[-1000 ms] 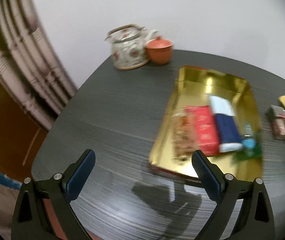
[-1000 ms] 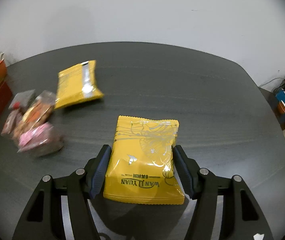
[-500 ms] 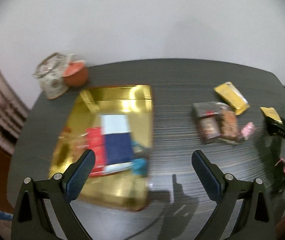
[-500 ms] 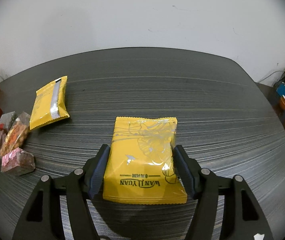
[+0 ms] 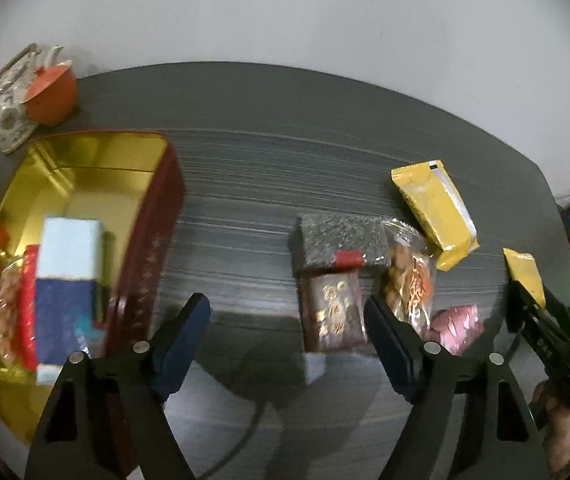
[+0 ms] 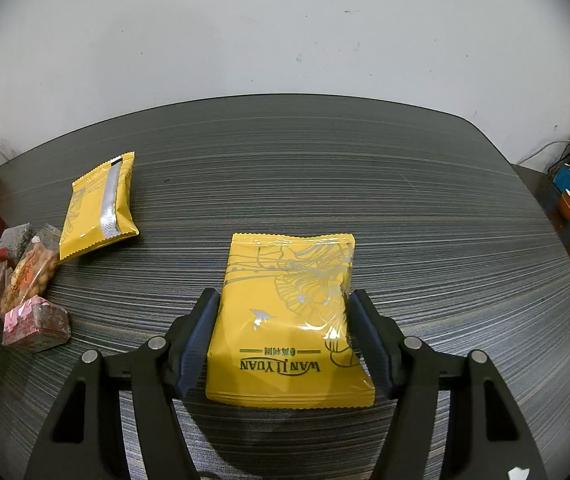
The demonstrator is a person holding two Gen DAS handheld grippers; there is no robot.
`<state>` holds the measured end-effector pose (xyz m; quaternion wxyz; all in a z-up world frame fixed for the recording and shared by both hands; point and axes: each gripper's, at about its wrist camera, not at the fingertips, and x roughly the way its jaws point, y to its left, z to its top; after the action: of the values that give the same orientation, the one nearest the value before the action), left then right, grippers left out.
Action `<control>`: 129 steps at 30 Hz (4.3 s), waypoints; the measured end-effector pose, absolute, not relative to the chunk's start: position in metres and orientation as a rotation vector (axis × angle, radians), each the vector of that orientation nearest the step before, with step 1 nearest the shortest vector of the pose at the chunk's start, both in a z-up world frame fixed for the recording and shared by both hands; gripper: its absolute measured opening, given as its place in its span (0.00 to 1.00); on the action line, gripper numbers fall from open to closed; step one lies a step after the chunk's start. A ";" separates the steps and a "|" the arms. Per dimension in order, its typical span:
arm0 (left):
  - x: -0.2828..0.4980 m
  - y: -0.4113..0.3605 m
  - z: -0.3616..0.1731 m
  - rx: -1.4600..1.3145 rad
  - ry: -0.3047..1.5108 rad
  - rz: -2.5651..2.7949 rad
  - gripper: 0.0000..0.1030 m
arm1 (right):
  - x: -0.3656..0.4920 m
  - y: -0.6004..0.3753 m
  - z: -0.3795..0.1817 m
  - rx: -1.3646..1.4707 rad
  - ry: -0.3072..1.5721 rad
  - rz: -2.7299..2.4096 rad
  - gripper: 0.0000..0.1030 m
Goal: Organize snacks
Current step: 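Grasp the brown square packet with the left tool while the right tool holds the yellow bag, then carry the brown packet into the gold tin and open the left tool, then carry the yellow bag over the gold tin with the right tool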
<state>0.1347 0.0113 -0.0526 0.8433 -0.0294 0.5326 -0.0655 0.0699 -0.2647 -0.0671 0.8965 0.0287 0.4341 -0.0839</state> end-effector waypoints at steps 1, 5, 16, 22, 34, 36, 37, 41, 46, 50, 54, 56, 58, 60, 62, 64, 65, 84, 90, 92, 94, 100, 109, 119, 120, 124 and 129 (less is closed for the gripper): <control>0.137 0.008 -0.054 -0.059 1.124 -0.154 0.76 | 0.070 -0.264 -0.067 0.060 0.900 -0.174 0.61; 0.146 -0.003 -0.059 -0.043 1.131 -0.169 0.75 | 0.071 -0.268 -0.067 0.061 0.899 -0.173 0.61; 0.151 -0.016 -0.074 0.018 1.165 -0.151 0.47 | 0.070 -0.266 -0.067 0.062 0.899 -0.173 0.62; 0.151 -0.021 -0.075 0.048 1.152 -0.133 0.40 | 0.070 -0.266 -0.067 0.062 0.899 -0.172 0.63; 0.123 -0.031 -0.067 0.081 1.116 -0.142 0.31 | 0.071 -0.265 -0.067 0.055 0.900 -0.159 0.63; 0.117 -0.030 -0.060 0.082 1.106 -0.148 0.31 | 0.071 -0.264 -0.067 0.050 0.900 -0.154 0.62; 0.113 -0.031 -0.057 0.082 1.101 -0.150 0.31 | 0.071 -0.264 -0.067 0.049 0.900 -0.148 0.62; 0.099 -0.027 -0.040 0.069 1.077 -0.174 0.31 | 0.067 -0.256 -0.067 0.035 0.901 -0.115 0.62; 0.086 -0.008 -0.011 0.062 1.050 -0.210 0.31 | 0.066 -0.247 -0.068 0.022 0.902 -0.098 0.62; 0.078 0.008 0.021 0.038 1.025 -0.228 0.31 | 0.067 -0.249 -0.068 0.024 0.902 -0.097 0.62; 0.072 0.027 0.049 0.050 0.988 -0.212 0.31 | 0.066 -0.247 -0.068 0.024 0.902 -0.097 0.62; 0.070 0.038 0.060 0.063 0.972 -0.195 0.31 | 0.066 -0.247 -0.068 0.024 0.902 -0.097 0.62; 0.071 0.052 0.067 0.082 0.953 -0.159 0.31 | 0.066 -0.246 -0.068 0.024 0.902 -0.097 0.62; 0.075 0.070 0.074 0.084 0.946 -0.120 0.31 | 0.067 -0.246 -0.068 0.024 0.902 -0.097 0.62; 0.080 0.085 0.076 0.077 0.945 -0.090 0.31 | 0.066 -0.247 -0.068 0.024 0.902 -0.097 0.63; 0.085 0.104 0.079 0.072 0.941 -0.049 0.31 | 0.067 -0.247 -0.068 0.024 0.902 -0.097 0.63; 0.088 0.112 0.080 0.073 0.938 -0.031 0.31 | 0.067 -0.247 -0.068 0.024 0.902 -0.097 0.63; 0.160 0.186 0.008 0.040 1.086 0.091 0.31 | 0.067 -0.247 -0.069 0.024 0.903 -0.097 0.63; 0.172 0.193 -0.017 0.032 1.132 0.116 0.31 | 0.067 -0.247 -0.069 0.024 0.903 -0.097 0.63; 0.174 0.195 -0.022 0.026 1.139 0.120 0.31 | 0.067 -0.247 -0.069 0.024 0.903 -0.097 0.63; 0.173 0.196 -0.024 0.019 1.142 0.124 0.32 | 0.067 -0.247 -0.069 0.024 0.903 -0.097 0.63; 0.167 0.199 -0.016 0.003 1.117 0.116 0.68 | 0.067 -0.247 -0.069 0.023 0.903 -0.097 0.62; 0.130 0.197 0.019 0.014 1.027 0.084 0.70 | 0.068 -0.248 -0.068 0.022 0.903 -0.097 0.62; 0.082 0.188 0.033 0.066 0.944 0.145 0.70 | 0.068 -0.247 -0.068 0.022 0.904 -0.098 0.62; 0.080 0.187 0.034 0.074 0.937 0.149 0.70 | 0.068 -0.248 -0.068 0.021 0.904 -0.099 0.62; 0.067 0.183 0.039 0.081 0.911 0.133 0.70 | 0.069 -0.251 -0.069 0.020 0.904 -0.100 0.62; 0.053 0.185 0.041 0.095 0.888 0.148 0.71 | 0.070 -0.251 -0.069 0.020 0.905 -0.100 0.62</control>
<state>0.0534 0.1846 0.0414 0.8994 0.0460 0.4288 0.0713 0.0697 -0.2509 -0.0691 0.8982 0.0098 0.4368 -0.0481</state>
